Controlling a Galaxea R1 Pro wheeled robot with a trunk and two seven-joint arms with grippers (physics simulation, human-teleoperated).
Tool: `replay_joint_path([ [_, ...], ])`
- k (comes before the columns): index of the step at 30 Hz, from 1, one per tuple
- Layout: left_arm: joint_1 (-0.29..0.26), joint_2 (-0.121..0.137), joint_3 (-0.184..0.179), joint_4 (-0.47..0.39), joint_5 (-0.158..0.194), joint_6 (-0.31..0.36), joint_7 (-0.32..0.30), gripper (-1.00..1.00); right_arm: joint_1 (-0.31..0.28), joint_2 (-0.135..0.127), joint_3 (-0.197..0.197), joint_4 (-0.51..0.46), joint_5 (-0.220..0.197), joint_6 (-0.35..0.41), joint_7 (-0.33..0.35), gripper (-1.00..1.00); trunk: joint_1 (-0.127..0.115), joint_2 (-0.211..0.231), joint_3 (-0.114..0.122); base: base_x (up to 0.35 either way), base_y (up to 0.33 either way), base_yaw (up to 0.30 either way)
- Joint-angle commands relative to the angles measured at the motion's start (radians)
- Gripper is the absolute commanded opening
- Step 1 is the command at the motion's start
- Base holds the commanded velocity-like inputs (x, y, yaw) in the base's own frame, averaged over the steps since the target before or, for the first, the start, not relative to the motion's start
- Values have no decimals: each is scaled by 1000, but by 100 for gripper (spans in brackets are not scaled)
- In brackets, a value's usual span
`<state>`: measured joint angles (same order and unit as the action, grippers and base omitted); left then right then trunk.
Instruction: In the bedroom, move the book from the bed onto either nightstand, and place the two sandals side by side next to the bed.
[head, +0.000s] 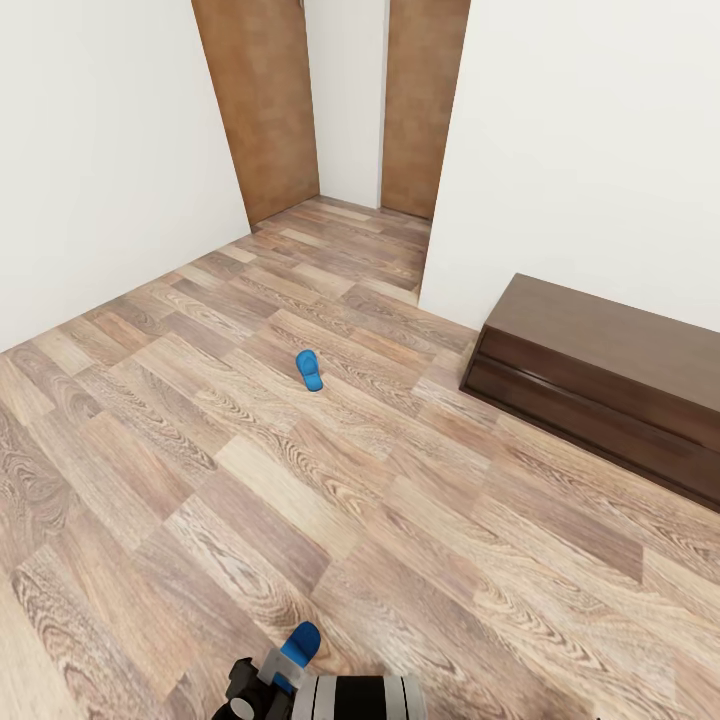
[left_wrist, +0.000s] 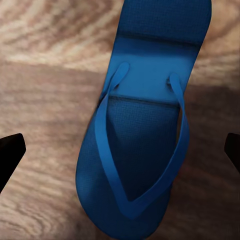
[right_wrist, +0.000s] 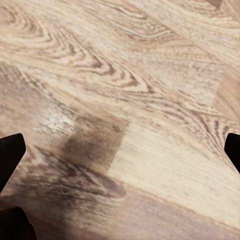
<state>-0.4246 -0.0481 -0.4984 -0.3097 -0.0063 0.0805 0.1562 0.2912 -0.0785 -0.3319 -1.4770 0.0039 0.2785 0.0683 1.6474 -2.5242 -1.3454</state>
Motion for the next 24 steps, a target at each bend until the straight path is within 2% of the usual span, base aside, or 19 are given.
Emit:
replay_joint_path([
  [1,0,1,-8,-2,-1,6,6,100,0,0,-1,-2,1,5,5,100,0,0,-1,0,0,0],
  [24,-1,1,-8,-2,-1,1,6,100,0,0,-1,0,1,5,5,100,0,0,-1,0,0,0],
])
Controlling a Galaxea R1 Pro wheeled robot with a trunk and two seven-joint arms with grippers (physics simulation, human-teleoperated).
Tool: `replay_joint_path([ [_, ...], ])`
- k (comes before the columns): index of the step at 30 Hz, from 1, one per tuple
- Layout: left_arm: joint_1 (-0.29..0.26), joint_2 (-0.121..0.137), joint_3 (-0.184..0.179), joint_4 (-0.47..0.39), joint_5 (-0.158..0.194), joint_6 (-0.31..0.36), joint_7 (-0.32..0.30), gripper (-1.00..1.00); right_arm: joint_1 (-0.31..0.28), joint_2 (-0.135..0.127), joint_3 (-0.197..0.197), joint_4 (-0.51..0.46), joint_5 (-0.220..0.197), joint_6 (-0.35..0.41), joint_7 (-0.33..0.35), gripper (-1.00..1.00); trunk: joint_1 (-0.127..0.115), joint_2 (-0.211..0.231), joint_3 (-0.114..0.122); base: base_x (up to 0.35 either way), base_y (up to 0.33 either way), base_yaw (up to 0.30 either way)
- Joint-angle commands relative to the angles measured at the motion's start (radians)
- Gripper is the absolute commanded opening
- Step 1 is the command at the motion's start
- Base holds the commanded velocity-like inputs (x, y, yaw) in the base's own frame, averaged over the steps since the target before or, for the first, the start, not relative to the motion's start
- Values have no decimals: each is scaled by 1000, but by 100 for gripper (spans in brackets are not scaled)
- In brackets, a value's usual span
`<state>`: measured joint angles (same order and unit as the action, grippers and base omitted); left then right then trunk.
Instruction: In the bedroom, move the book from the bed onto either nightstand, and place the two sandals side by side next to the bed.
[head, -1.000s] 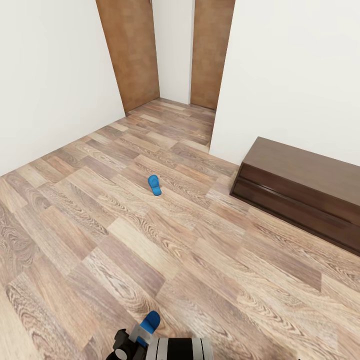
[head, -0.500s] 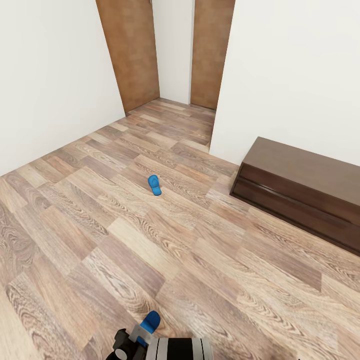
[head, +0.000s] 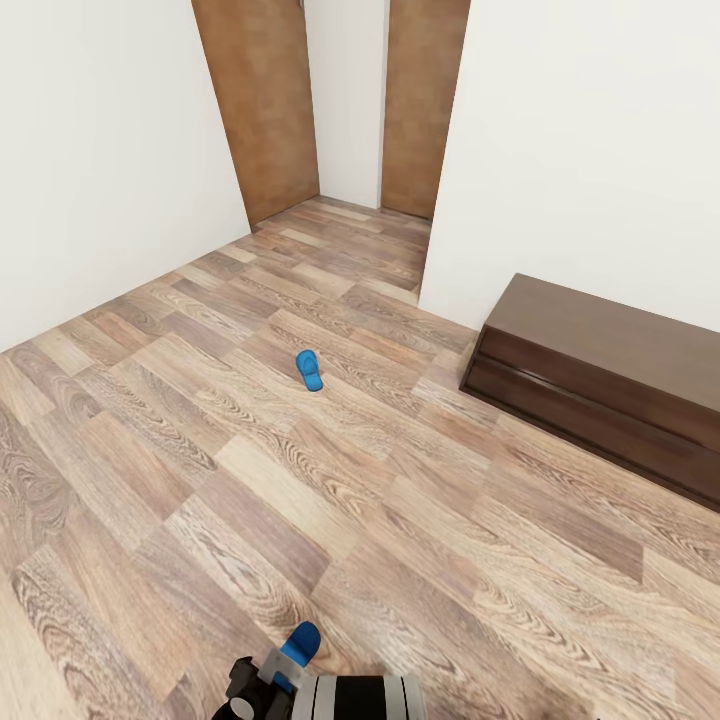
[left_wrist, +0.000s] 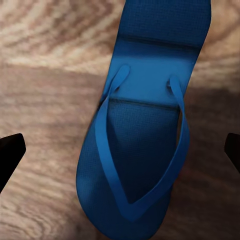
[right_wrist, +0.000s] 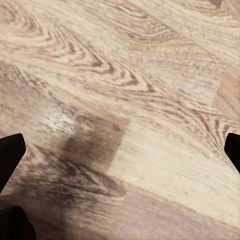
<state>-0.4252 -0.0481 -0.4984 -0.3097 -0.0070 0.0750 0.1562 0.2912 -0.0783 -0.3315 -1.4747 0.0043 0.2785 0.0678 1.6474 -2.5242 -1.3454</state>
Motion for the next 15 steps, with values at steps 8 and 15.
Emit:
replay_joint_path([
  [8,-10,3,-8,-1,0,5,6,100,0,0,-1,2,1,5,5,100,3,-2,-28,0,0,0],
  [15,-16,7,-8,-1,0,5,7,100,0,0,-1,3,1,5,4,100,3,-2,-31,0,0,0],
])
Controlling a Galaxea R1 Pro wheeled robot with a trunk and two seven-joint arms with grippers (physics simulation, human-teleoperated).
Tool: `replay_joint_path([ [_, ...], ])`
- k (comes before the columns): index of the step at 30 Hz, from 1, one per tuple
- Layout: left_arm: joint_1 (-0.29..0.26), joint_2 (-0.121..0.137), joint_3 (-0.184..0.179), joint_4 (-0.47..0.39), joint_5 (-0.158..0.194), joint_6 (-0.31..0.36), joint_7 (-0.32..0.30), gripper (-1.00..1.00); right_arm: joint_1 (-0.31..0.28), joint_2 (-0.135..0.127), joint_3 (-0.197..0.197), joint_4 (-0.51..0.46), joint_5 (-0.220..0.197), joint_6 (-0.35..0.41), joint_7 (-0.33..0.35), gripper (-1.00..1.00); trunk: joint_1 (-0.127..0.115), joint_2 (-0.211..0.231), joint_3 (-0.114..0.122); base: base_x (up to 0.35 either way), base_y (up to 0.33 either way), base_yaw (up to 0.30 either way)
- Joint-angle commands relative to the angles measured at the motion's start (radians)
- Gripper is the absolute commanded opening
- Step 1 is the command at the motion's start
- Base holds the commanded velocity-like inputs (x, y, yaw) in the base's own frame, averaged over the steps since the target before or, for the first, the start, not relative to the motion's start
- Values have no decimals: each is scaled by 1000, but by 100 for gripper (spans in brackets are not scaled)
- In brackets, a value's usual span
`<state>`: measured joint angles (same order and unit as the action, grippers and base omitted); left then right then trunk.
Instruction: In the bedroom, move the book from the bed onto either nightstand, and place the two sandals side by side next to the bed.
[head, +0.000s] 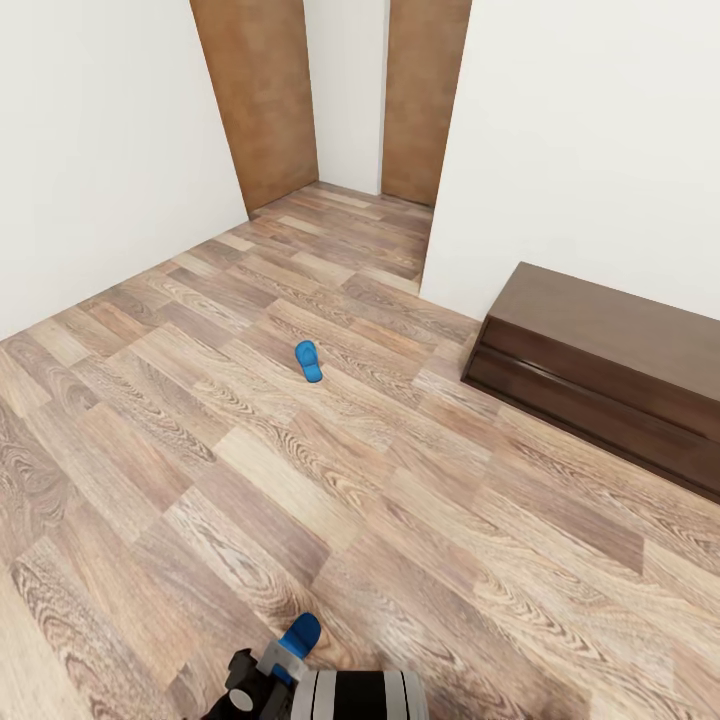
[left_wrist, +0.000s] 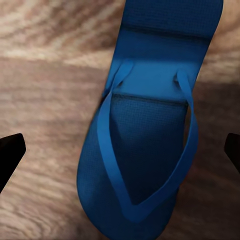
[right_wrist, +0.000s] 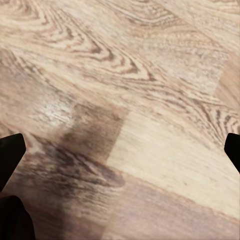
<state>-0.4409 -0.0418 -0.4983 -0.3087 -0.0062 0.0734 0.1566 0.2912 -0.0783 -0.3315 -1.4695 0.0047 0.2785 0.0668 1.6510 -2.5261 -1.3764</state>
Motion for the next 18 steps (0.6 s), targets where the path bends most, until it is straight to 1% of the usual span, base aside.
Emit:
replay_joint_path([
  [1,-1,0,-8,-2,-1,6,7,100,0,0,-1,-1,1,5,5,100,0,0,-1,0,0,0],
  [11,-4,2,-8,-2,-1,-1,7,100,0,0,-1,-1,1,5,5,100,0,0,-1,0,0,0],
  [18,-5,3,-8,-3,-1,-4,6,100,0,0,-1,-1,0,5,5,100,3,-2,-28,0,0,0],
])
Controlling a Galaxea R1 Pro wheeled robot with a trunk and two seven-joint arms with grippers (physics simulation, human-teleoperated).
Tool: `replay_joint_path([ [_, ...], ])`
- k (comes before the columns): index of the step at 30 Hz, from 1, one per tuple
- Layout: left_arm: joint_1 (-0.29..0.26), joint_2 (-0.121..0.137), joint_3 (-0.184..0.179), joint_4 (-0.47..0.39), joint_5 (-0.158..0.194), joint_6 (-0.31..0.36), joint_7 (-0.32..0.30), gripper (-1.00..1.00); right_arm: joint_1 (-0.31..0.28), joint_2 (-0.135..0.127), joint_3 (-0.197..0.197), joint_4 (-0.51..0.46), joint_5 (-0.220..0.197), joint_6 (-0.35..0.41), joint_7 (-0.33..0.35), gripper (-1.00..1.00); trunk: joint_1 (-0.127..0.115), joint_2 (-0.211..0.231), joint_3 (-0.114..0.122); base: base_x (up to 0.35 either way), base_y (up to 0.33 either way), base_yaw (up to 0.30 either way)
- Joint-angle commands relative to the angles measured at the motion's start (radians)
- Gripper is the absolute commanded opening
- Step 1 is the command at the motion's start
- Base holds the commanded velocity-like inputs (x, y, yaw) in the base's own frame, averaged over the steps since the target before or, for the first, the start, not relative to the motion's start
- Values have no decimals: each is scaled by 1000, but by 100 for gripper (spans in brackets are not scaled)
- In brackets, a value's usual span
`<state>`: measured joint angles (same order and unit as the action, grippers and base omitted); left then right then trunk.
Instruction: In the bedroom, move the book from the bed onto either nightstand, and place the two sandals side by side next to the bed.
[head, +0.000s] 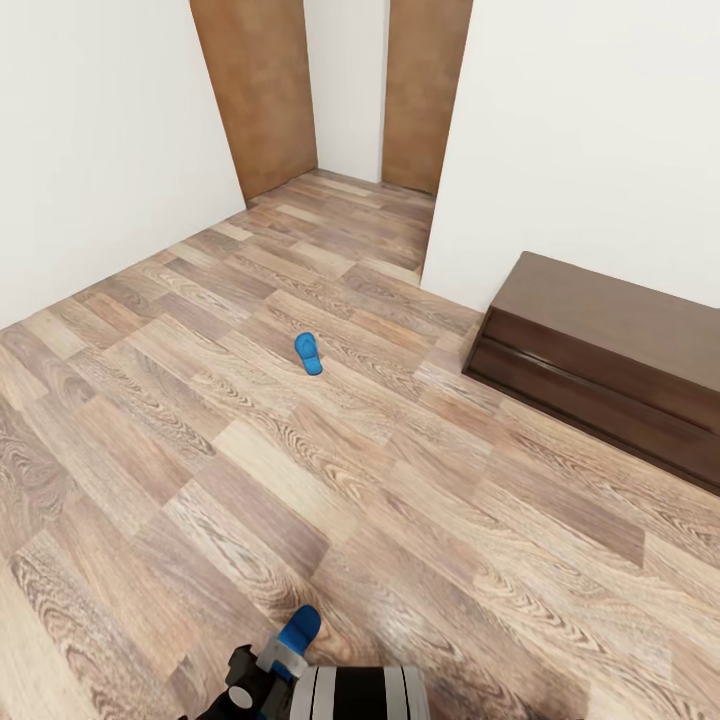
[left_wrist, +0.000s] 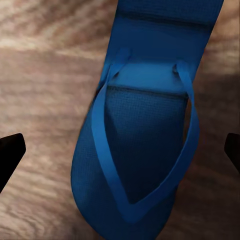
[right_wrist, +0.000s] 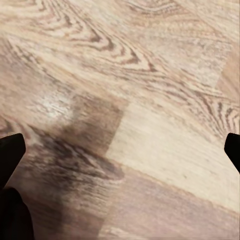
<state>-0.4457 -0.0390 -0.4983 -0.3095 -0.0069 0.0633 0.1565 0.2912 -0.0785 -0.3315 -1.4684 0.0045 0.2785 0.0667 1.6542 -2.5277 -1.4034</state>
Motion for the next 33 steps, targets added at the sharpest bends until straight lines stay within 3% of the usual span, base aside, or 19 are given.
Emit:
replay_joint_path([
  [1,0,1,-8,-2,-1,6,7,100,0,0,-1,-2,0,5,5,100,0,-1,-5,0,0,0],
  [33,-12,2,-8,-1,0,1,7,100,-16,0,-1,3,2,4,5,100,0,-1,-5,0,0,0],
])
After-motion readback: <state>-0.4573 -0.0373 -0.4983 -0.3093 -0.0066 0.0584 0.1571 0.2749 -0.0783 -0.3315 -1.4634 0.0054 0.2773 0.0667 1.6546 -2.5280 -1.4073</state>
